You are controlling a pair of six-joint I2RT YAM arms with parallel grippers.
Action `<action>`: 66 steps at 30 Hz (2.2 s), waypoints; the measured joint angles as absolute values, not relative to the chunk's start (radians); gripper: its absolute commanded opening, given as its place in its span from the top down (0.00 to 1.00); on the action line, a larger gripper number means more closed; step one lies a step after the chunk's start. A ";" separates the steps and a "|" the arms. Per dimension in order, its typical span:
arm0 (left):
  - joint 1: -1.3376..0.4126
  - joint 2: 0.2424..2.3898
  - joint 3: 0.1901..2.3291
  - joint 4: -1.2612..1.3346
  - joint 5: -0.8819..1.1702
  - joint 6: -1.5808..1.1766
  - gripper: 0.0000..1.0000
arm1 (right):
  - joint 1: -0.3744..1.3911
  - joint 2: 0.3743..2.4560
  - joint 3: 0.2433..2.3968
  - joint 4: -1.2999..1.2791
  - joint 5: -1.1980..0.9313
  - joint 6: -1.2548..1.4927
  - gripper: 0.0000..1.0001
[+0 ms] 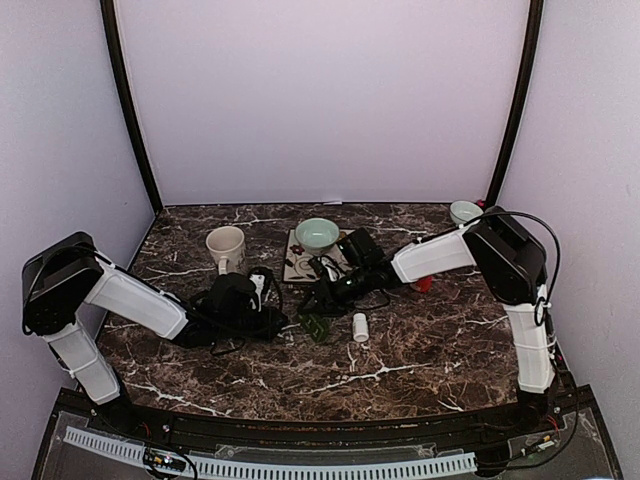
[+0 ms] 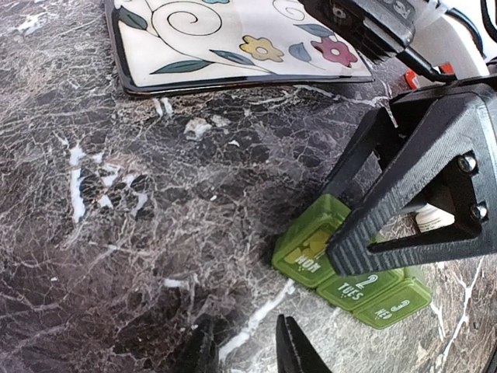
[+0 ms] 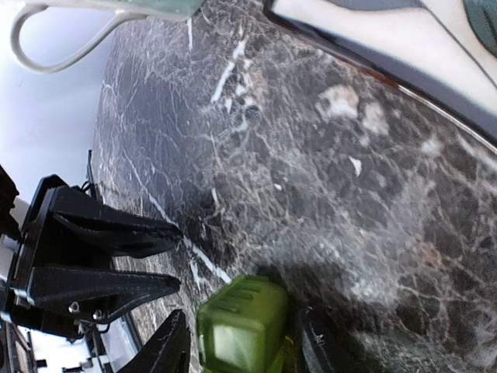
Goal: Sort the pills into containers
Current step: Close the lid of the pill container on the pill container, then pick up the pill container from the center of the board.
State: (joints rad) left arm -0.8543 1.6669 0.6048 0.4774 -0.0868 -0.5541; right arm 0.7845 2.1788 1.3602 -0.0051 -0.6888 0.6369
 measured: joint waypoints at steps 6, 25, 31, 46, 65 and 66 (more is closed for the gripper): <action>-0.854 1.667 0.604 0.478 -0.087 -0.554 0.72 | 0.796 2.179 1.390 -0.051 -0.630 0.585 0.48; -0.854 1.667 0.604 0.478 -0.088 -0.544 0.61 | 0.805 2.130 1.416 -0.177 -0.329 0.432 0.43; -0.854 1.667 0.605 0.477 -0.087 -0.535 0.51 | 0.815 2.102 1.412 -0.227 -0.232 0.389 0.42; -0.830 1.655 0.653 0.468 -0.049 -0.521 0.44 | 0.906 1.985 1.327 -0.281 -0.084 0.327 0.40; -0.808 1.655 0.652 0.474 -0.015 -0.546 0.43 | 0.963 1.994 1.348 -0.317 -0.033 0.287 0.36; -0.807 1.655 0.652 0.476 -0.015 -0.547 0.43 | 0.965 1.997 1.352 -0.318 -0.029 0.285 0.36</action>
